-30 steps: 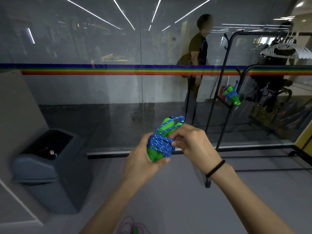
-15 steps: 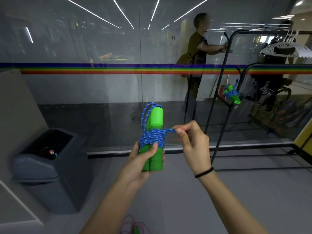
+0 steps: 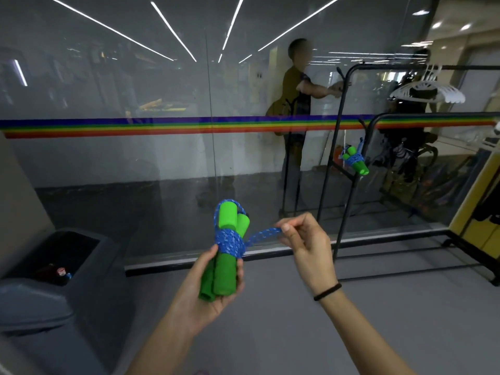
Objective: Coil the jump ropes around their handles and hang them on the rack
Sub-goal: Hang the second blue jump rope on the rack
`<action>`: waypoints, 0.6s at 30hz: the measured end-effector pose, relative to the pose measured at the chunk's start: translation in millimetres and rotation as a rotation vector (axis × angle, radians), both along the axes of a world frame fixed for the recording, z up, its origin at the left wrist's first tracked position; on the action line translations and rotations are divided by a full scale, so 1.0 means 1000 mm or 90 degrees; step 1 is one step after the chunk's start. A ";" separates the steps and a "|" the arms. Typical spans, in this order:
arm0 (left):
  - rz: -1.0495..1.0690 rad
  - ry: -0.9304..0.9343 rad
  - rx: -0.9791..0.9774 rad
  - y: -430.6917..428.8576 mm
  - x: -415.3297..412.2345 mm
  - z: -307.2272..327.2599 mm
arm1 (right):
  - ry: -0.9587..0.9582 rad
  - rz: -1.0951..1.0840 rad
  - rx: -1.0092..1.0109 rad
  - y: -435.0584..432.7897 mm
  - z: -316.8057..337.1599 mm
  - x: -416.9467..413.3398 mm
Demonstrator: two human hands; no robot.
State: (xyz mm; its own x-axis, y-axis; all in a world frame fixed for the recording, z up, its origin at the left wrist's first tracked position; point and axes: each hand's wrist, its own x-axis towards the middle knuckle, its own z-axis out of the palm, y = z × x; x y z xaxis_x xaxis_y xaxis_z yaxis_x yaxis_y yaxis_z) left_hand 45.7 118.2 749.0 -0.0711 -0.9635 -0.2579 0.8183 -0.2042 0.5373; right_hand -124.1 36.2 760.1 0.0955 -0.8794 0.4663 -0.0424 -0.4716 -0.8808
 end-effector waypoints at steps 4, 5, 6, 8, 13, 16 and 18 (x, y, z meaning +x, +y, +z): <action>-0.122 -0.218 0.076 -0.014 -0.003 -0.011 | 0.078 -0.007 -0.043 -0.001 0.005 0.011; -0.141 -0.279 0.087 -0.018 -0.002 -0.016 | 0.091 -0.017 -0.051 -0.002 0.005 0.011; -0.166 -0.335 0.081 -0.022 -0.002 -0.019 | 0.101 -0.029 -0.059 -0.004 0.005 0.011; -0.193 -0.405 0.040 -0.033 -0.001 -0.025 | 0.126 -0.055 -0.067 -0.011 0.005 0.009; -0.068 -0.560 -0.051 -0.077 -0.018 -0.020 | 0.225 -0.102 -0.050 -0.043 -0.006 0.000; -0.029 -0.662 -0.210 -0.108 -0.040 -0.009 | 0.252 -0.133 -0.055 -0.070 -0.010 -0.014; -0.023 -0.674 -0.246 -0.139 -0.058 -0.013 | 0.266 -0.144 -0.067 -0.092 -0.014 -0.025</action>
State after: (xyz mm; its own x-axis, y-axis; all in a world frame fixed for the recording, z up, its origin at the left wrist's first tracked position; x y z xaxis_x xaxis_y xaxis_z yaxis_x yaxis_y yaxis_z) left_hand -12.3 -21.1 735.7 -0.0225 -0.9937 0.1097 -0.0897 0.1113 0.9897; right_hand -149.1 -55.4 746.2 0.1053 -0.8503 0.5156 -0.4945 -0.4946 -0.7147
